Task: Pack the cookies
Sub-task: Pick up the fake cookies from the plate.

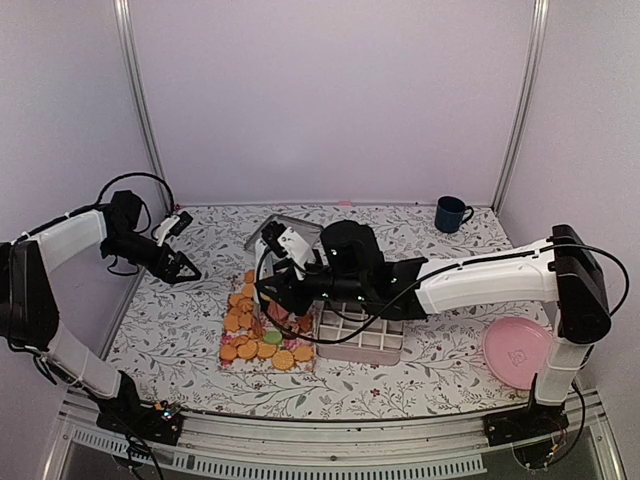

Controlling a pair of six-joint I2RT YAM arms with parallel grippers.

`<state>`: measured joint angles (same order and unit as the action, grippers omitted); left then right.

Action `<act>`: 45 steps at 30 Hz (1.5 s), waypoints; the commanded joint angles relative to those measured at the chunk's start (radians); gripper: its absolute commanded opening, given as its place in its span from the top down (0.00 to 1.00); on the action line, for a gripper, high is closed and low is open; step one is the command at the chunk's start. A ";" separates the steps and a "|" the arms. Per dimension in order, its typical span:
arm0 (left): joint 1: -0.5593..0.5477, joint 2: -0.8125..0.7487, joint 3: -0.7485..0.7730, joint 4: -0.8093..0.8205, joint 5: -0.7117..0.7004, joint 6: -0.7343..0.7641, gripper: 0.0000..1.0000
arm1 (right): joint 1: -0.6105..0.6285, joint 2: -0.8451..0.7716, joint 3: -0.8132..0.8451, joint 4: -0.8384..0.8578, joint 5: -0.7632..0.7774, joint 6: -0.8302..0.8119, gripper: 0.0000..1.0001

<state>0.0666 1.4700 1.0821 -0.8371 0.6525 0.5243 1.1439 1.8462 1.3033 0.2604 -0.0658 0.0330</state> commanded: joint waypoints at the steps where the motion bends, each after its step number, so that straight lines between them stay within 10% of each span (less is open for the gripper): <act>1: 0.002 -0.005 0.007 -0.015 0.027 0.012 0.01 | 0.003 0.036 0.002 0.098 0.016 -0.012 0.61; 24: 0.002 0.000 -0.004 0.007 0.035 0.004 0.01 | 0.005 0.009 -0.183 0.161 0.069 -0.022 0.63; 38: 0.003 0.002 -0.013 0.028 0.053 -0.015 0.01 | 0.005 -0.031 -0.141 0.157 0.148 -0.068 0.99; 45: 0.002 0.004 -0.005 0.038 0.061 -0.024 0.02 | -0.005 -0.065 -0.143 0.156 0.184 -0.068 1.00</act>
<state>0.0666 1.4704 1.0798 -0.8223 0.6926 0.5125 1.1500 1.8328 1.1397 0.4335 0.0628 -0.0170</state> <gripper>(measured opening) 0.984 0.239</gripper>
